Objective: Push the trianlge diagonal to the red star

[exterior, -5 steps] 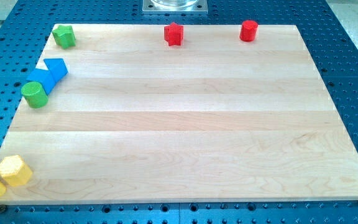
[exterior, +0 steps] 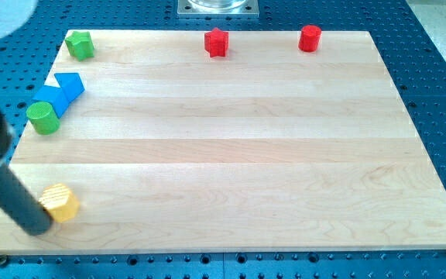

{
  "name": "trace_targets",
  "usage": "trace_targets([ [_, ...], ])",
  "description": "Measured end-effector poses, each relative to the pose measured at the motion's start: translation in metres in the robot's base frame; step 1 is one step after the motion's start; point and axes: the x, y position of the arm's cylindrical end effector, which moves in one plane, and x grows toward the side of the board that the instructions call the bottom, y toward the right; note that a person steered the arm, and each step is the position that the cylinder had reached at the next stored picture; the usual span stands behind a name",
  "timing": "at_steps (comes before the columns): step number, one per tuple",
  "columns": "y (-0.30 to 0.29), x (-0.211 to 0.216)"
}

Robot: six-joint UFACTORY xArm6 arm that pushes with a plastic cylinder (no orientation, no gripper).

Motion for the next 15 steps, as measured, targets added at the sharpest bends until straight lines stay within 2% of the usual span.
trace_targets([
  [1,0.02,-0.004],
  [4,0.023,-0.013],
  [8,-0.035,-0.013],
  [9,-0.085,-0.013],
  [15,-0.089,-0.041],
])
